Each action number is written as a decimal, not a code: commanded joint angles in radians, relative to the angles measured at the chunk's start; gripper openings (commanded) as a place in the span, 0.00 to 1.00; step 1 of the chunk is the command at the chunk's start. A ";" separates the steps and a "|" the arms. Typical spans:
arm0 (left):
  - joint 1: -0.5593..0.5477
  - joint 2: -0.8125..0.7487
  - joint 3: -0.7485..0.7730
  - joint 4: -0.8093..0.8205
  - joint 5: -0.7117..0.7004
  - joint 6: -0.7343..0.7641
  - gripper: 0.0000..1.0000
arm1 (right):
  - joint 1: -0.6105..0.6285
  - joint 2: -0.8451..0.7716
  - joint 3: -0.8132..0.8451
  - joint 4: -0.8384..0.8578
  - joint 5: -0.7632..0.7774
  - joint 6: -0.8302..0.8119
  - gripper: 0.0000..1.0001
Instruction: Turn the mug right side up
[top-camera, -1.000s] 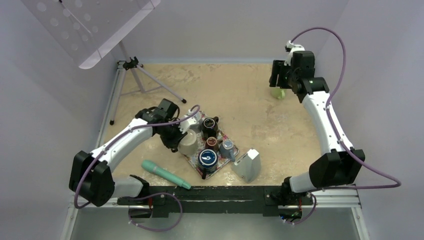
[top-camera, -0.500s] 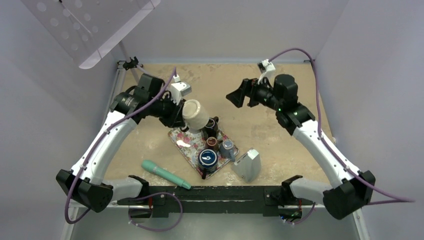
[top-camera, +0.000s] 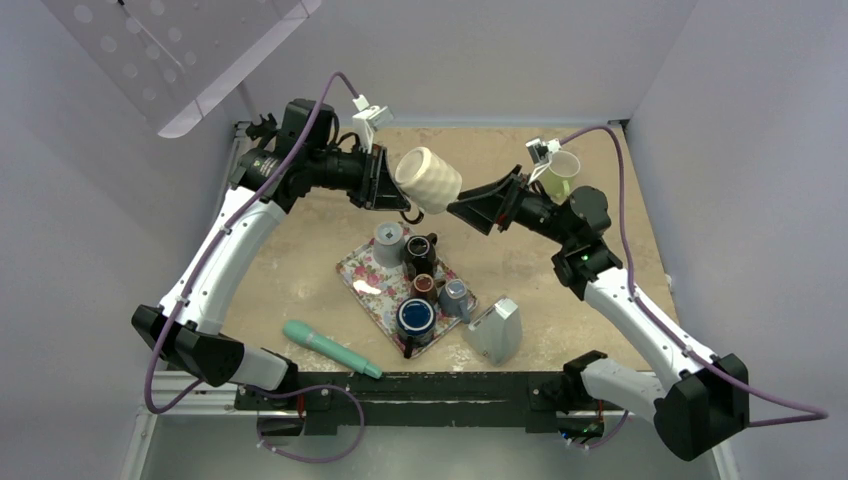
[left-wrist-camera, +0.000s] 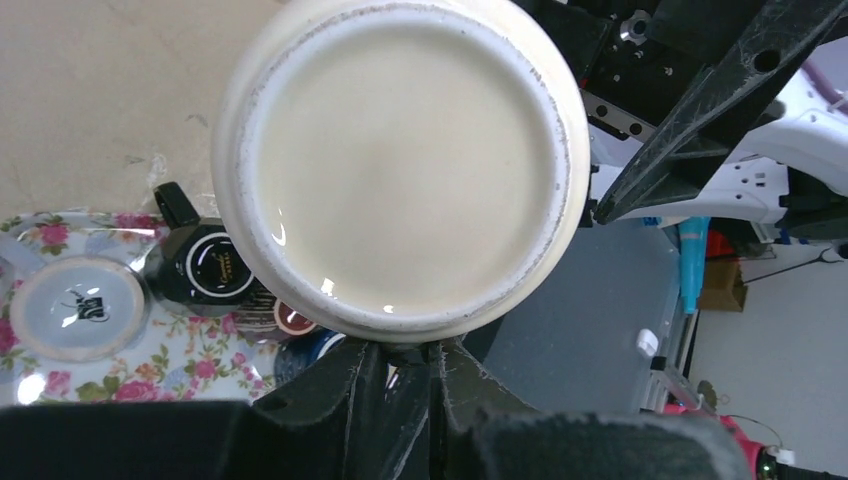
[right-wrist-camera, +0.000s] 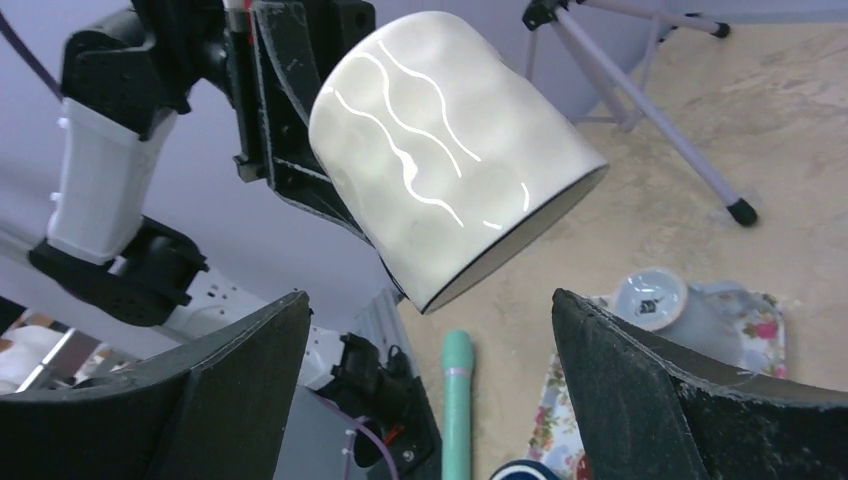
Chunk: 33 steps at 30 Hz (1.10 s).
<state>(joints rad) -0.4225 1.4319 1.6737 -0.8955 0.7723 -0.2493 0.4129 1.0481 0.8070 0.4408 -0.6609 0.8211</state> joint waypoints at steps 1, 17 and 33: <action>-0.013 -0.019 0.039 0.139 0.105 -0.085 0.00 | 0.010 0.034 -0.008 0.317 -0.049 0.197 0.93; -0.018 -0.020 0.023 -0.047 -0.097 0.132 0.87 | -0.030 0.145 0.359 -0.141 0.124 -0.072 0.00; -0.018 -0.030 -0.103 -0.166 -0.485 0.527 1.00 | -0.070 0.994 1.416 -1.376 0.772 -0.812 0.00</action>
<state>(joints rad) -0.4397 1.4235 1.6016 -1.0504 0.3370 0.1799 0.3363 1.9072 2.0460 -0.6903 -0.0170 0.1669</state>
